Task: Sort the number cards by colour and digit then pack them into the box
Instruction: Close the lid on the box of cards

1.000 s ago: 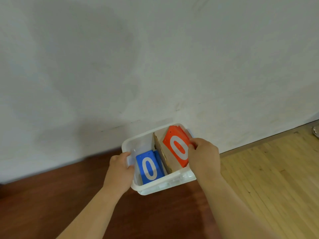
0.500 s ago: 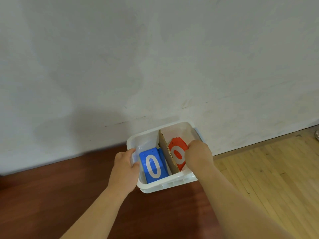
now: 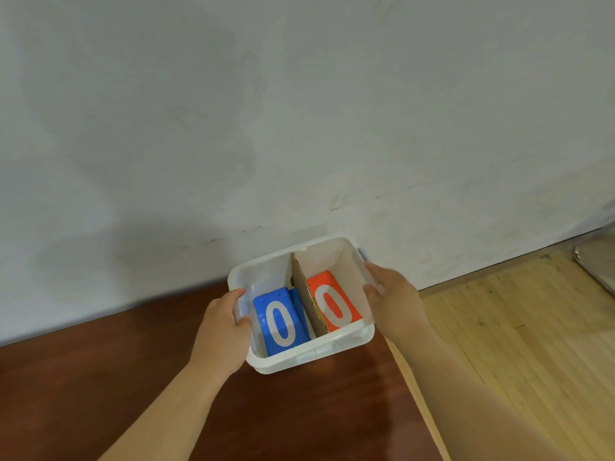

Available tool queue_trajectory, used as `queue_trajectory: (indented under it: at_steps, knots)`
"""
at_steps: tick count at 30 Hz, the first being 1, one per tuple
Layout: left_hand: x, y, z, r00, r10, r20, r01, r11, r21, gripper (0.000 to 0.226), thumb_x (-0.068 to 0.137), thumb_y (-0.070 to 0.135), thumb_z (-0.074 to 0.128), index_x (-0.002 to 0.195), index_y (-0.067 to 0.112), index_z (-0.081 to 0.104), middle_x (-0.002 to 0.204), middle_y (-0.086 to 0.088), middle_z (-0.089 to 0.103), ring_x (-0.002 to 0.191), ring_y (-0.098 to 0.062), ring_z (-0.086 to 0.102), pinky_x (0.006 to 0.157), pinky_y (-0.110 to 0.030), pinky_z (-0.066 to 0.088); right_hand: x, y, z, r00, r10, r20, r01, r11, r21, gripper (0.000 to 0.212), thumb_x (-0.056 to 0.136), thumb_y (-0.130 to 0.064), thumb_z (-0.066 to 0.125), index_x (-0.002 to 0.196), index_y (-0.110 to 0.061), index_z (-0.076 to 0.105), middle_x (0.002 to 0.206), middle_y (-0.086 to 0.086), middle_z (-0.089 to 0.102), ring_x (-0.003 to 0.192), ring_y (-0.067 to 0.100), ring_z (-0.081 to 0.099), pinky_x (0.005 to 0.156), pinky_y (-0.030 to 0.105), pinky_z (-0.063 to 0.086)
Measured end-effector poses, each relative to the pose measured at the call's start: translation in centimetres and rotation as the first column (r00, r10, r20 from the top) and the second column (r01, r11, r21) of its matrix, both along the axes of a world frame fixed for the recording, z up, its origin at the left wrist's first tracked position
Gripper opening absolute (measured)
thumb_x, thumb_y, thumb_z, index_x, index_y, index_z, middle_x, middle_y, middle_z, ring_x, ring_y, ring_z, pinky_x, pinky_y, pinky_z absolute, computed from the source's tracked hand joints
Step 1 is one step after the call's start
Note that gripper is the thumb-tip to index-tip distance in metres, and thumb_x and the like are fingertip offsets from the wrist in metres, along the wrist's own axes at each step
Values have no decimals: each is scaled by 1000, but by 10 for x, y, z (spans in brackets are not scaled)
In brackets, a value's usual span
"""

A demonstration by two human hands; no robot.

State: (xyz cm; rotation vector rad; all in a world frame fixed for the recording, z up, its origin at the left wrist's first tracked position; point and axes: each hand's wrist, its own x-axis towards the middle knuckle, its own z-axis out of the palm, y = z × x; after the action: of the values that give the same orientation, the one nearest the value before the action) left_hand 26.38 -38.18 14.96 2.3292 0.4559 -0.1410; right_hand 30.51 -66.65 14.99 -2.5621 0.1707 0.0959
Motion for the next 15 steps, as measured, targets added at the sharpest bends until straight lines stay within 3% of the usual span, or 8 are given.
queue_trajectory:
  at_steps: [3, 7, 10, 13, 15]
  knots:
    - [-2, 0, 10, 999, 17, 27, -17, 1000, -20, 52, 98, 15, 59, 147, 28, 47, 139, -3, 52, 109, -11, 51, 86, -25, 41, 0, -2, 4, 997, -74, -14, 76, 967, 243, 40, 102, -45, 47, 142, -39, 50, 120, -13, 66, 102, 11, 67, 82, 26, 57]
    - [-22, 15, 30, 996, 11, 90, -10, 1000, -10, 53, 95, 14, 63, 144, 31, 50, 138, 1, 52, 116, -18, 56, 98, -34, 48, -23, 1, 24, 995, -101, -3, 97, 950, 295, 49, 97, -59, 49, 142, -40, 47, 119, -15, 66, 94, 10, 67, 76, 28, 60]
    - [-53, 30, 41, 996, 32, 87, -29, 999, -42, 53, 93, 14, 64, 141, 35, 52, 129, 8, 55, 107, -12, 57, 87, -30, 48, -54, 9, 39, 995, -97, 1, 91, 935, 342, 49, 97, -61, 46, 142, -41, 48, 115, -14, 65, 90, 6, 62, 66, 16, 51]
    - [-95, 42, 43, 996, 58, 66, -53, 996, -68, 50, 93, 14, 64, 138, 35, 54, 121, 10, 58, 97, -5, 57, 73, -21, 44, -91, 18, 39, 996, -80, -34, 86, 942, 325, 47, 96, -61, 46, 140, -44, 46, 113, -13, 66, 91, 6, 63, 67, 19, 51]
    - [-127, 47, 36, 996, 73, 45, -69, 994, -87, 49, 94, 14, 64, 137, 34, 54, 121, 10, 57, 97, -6, 57, 71, -20, 44, -119, 24, 35, 996, -58, -74, 78, 953, 294, 46, 96, -59, 47, 139, -42, 47, 104, -16, 65, 83, 4, 64, 61, 17, 50]
